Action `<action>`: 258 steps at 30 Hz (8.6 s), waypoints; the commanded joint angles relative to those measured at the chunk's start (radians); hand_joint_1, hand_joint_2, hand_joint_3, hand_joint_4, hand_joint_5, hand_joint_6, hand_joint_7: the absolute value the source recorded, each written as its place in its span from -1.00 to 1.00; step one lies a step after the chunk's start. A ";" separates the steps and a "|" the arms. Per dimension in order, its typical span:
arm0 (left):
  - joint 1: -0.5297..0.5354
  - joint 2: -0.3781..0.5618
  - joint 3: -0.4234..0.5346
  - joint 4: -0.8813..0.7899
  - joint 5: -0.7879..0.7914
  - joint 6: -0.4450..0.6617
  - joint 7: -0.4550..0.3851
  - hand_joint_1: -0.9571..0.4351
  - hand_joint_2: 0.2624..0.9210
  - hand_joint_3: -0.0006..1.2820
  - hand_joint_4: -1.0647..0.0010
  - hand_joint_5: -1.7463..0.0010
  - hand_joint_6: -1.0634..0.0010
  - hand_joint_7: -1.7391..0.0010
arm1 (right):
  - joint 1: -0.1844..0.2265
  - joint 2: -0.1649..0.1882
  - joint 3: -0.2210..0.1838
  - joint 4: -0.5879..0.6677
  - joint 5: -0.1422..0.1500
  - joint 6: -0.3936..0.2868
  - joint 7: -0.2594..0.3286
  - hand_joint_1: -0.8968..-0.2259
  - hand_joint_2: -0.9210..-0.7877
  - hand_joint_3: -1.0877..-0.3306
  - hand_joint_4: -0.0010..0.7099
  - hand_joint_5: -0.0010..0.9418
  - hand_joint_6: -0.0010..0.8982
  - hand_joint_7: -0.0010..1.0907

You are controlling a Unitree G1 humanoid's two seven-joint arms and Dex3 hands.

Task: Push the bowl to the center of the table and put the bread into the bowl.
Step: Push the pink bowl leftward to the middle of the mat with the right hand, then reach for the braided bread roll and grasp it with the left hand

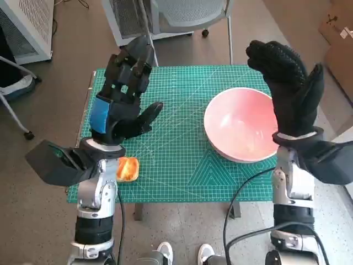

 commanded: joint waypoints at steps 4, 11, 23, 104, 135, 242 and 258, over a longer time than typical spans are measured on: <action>0.013 0.010 -0.003 0.000 0.007 -0.017 -0.008 -0.12 0.36 -0.26 0.87 0.99 1.00 0.33 | 0.009 -0.006 -0.004 -0.003 0.007 0.024 0.005 -0.13 -1.00 0.27 -0.02 -0.99 -0.08 -1.00; 0.015 0.010 -0.004 0.002 0.008 -0.021 -0.010 -0.12 0.37 -0.26 0.87 0.99 1.00 0.33 | 0.017 -0.010 -0.009 -0.018 0.007 0.032 0.004 -0.14 -1.00 0.27 -0.02 -1.00 -0.08 -1.00; 0.019 0.010 -0.008 0.002 0.014 -0.024 -0.010 -0.13 0.37 -0.25 0.88 0.99 1.00 0.33 | 0.010 -0.053 -0.060 0.031 0.022 0.013 0.020 -0.13 -1.00 0.26 -0.03 -1.00 -0.09 -1.00; 0.163 0.042 0.024 -0.160 0.007 0.051 0.061 -0.13 0.48 -0.36 0.88 0.99 1.00 0.37 | -0.200 0.025 -0.139 0.952 -0.135 0.127 -0.161 0.10 -1.00 -0.11 -0.30 -0.98 -0.27 -0.97; 0.183 0.047 0.032 -0.142 0.036 0.006 0.087 -0.14 0.65 -0.54 0.82 0.98 1.00 0.38 | -0.271 0.092 -0.109 0.955 -0.171 0.138 -0.190 0.13 -1.00 -0.19 -0.34 -0.99 -0.28 -0.97; 0.272 0.681 -0.183 -0.422 0.643 0.619 -0.187 0.24 0.48 -0.99 0.86 0.99 0.45 0.96 | -0.094 0.048 -0.081 0.199 0.176 -0.104 0.252 -0.07 -1.00 0.29 -0.05 -0.98 -0.08 -0.94; 0.194 0.671 -0.344 -0.318 0.794 0.717 -0.246 0.26 0.52 -0.99 0.80 0.99 0.40 0.98 | -0.087 0.047 -0.093 0.197 0.179 -0.099 0.249 -0.10 -1.00 0.28 -0.06 -0.99 -0.08 -0.96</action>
